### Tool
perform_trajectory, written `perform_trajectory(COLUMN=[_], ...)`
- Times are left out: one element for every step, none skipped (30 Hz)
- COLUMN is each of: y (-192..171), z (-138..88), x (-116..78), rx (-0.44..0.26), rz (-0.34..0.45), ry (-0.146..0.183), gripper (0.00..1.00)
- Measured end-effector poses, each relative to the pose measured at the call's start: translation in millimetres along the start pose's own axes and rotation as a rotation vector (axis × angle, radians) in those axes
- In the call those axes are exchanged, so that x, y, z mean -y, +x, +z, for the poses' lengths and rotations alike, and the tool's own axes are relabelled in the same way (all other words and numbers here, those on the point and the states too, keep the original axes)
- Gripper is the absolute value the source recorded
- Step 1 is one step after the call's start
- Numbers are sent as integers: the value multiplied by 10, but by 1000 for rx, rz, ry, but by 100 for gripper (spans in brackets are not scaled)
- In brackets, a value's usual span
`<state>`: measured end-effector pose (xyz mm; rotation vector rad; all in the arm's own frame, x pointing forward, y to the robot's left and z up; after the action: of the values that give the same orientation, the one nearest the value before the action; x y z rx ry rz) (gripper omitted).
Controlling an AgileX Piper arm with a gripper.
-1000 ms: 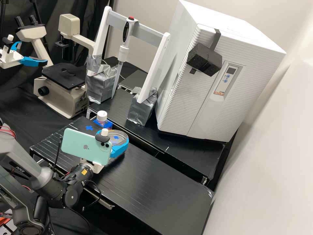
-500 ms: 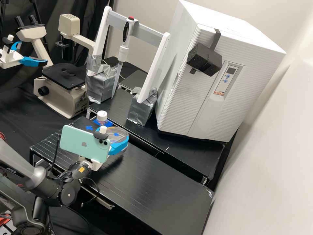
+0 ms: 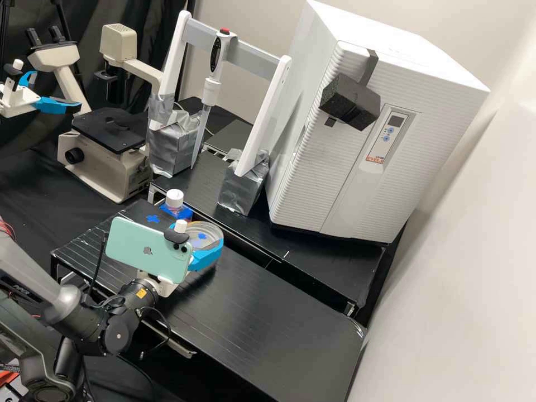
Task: Close the lid
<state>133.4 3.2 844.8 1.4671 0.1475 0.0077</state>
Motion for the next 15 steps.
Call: perform_trajectory(y=[1,1,0,-2,-4,-7,-9,-10,-10,-9,-8,-8,-8,-8,-6], z=[-6,-8,-16,-23,-28,-37,-43,-51,-61,-63,-65,-65,-66,-66,-61], x=[2,2,2,0,-2,-4,-6,-6,-4,-1,1,3,5,5,6], rx=[-3,-4,-7,-9,-11,-13,-14,-18,-23,-25,-26,-27,-27,-27,-26], rz=[-1,-1,-1,1,3,5,7,8,7,5,2,0,-1,-2,-3], ry=[-2,-3,-7,-12,-15,-21,-25,-30,-33,-33,-34,-35,-35,-35,-32], gripper=[0,0,0,0,0,0,0,0,0,0,0,0,0,0,0])
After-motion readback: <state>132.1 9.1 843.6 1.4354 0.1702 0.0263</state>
